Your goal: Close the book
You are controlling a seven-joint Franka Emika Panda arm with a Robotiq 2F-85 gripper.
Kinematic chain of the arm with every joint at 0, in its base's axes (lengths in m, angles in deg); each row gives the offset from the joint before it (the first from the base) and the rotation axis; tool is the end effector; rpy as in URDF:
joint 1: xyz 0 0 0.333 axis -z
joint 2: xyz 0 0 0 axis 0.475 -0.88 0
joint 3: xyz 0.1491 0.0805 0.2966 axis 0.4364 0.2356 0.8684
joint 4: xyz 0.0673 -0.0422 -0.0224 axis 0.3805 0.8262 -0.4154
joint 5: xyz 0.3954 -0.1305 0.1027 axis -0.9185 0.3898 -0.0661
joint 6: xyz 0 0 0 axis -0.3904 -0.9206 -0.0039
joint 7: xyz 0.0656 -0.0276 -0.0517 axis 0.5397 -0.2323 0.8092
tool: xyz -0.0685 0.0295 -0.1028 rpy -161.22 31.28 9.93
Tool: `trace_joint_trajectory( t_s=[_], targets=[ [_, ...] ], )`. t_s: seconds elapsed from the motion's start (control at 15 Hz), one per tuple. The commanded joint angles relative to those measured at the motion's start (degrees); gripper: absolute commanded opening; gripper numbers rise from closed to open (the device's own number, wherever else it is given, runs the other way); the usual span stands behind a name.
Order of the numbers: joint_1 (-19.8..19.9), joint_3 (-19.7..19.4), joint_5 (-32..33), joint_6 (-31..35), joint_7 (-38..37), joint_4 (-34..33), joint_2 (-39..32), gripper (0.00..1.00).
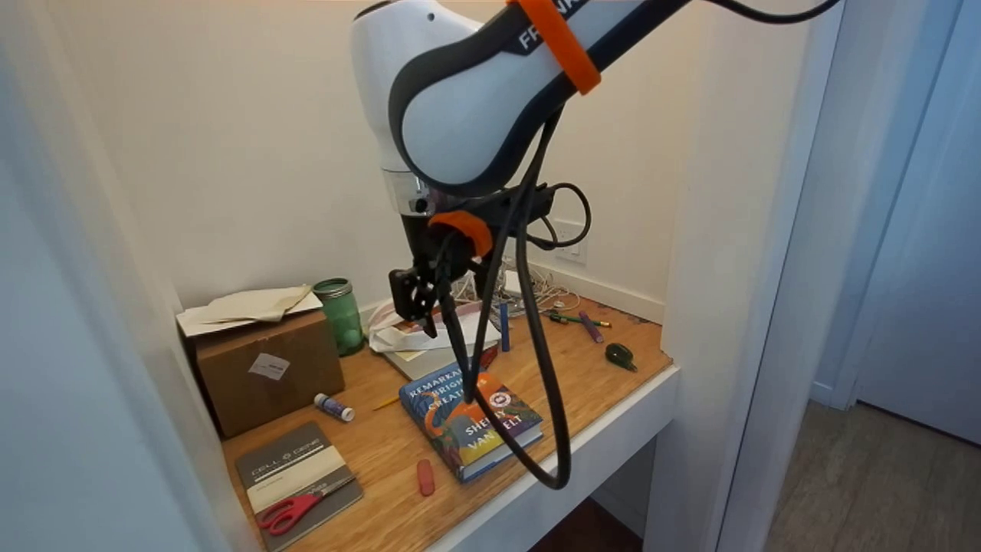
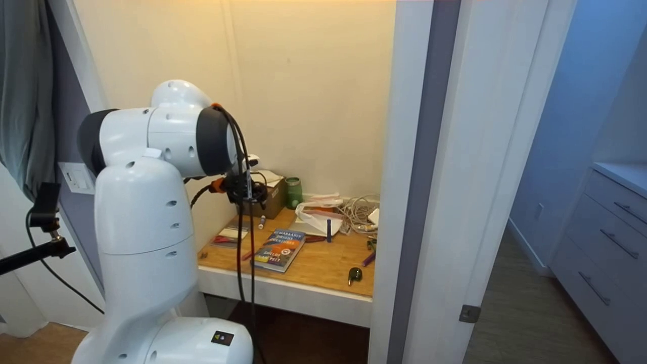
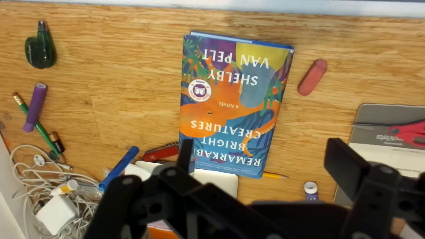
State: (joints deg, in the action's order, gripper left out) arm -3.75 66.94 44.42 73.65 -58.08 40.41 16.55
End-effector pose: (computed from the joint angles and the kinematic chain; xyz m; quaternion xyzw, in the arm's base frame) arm 0.4991 0.4203 0.3730 0.9740 0.1894 0.0880 0.0883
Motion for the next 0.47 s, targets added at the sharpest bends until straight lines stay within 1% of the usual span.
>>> trace_joint_trajectory(
  t_s=[0.0, 0.07, 0.4],
  targets=[
    [3.26, 2.81, -3.27, 2.33, 0.21, 5.37, 4.31, 1.0],
    [2.97, 3.03, -0.84, 0.22, -0.27, 1.52, 1.29, 1.0],
    [3.9, 3.76, -1.3, 0.63, -0.23, 3.42, 2.74, 1.0]
  ],
)
